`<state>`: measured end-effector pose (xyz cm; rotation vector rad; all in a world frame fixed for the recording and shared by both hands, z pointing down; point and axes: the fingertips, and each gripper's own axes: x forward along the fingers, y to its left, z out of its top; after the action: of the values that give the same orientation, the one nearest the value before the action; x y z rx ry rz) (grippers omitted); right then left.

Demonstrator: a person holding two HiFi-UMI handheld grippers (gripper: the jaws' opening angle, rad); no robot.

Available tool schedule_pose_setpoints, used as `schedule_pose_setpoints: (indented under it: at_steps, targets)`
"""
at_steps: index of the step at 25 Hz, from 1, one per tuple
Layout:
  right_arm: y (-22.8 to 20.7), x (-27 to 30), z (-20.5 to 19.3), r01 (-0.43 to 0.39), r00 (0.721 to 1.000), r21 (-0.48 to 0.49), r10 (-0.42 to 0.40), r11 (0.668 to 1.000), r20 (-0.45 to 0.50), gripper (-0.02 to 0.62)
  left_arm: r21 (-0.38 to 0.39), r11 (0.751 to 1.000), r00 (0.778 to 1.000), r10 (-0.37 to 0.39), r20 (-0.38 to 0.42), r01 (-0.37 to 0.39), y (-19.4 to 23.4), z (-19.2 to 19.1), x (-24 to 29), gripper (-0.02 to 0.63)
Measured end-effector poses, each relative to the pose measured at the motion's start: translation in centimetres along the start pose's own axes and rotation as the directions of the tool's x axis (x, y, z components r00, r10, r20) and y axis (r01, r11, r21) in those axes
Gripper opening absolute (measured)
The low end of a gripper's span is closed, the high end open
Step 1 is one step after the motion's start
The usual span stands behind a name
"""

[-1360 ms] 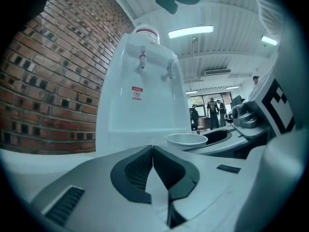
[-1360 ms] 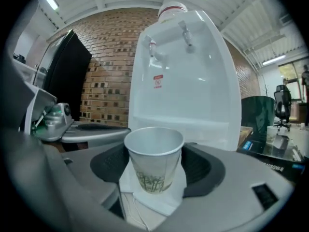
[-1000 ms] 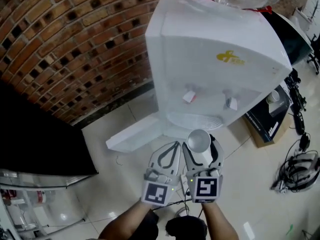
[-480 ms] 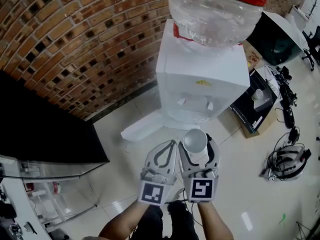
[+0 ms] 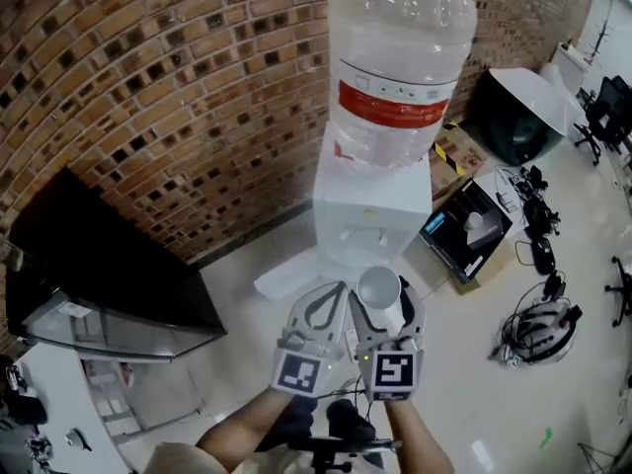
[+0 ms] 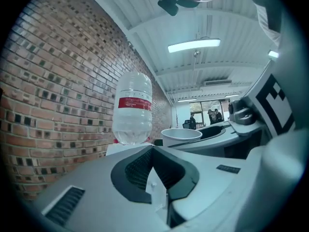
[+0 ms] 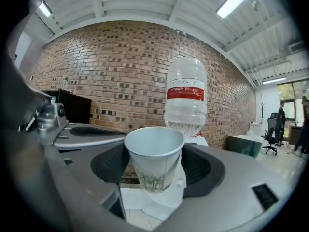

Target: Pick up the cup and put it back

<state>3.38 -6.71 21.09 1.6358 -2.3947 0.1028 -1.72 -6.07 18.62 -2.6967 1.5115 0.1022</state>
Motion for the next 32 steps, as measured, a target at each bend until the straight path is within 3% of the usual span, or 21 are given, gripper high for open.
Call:
schedule_pose_setpoints:
  at_steps: [3, 8, 12, 17, 32]
  targets:
    - [-0.3, -1.3, 2.6, 0.016, 1.0, 0.015, -0.016, 1.0, 0.022, 0.339, 0.017, 1.0, 0.999, -0.025, 0.047, 0.024, -0.5, 3.3, 0.0, 0.002]
    - [-0.2, -2.3, 4.5, 0.016, 0.999, -0.002, -0.016, 1.0, 0.043, 0.339, 0.018, 1.0, 0.995, -0.027, 0.094, 0.025, -0.8, 5.5, -0.1, 0.002]
    - [-0.1, -2.5, 5.2, 0.027, 0.998, 0.014, -0.027, 1.0, 0.064, 0.339, 0.015, 1.0, 0.996, -0.028, 0.09, 0.026, -0.9, 5.7, -0.6, 0.002]
    - [-0.5, -2.2, 5.5, 0.022, 0.998, -0.044, -0.019, 0.999, 0.056, 0.339, 0.015, 1.0, 0.995, -0.021, 0.096, 0.02, -0.4, 6.4, -0.3, 0.002]
    - [-1.0, -1.0, 4.4, 0.027, 0.999, -0.012, -0.027, 1.0, 0.045, 0.341, -0.028, 1.0, 0.995, 0.013, 0.1, -0.01, 0.4, 5.6, 0.6, 0.002]
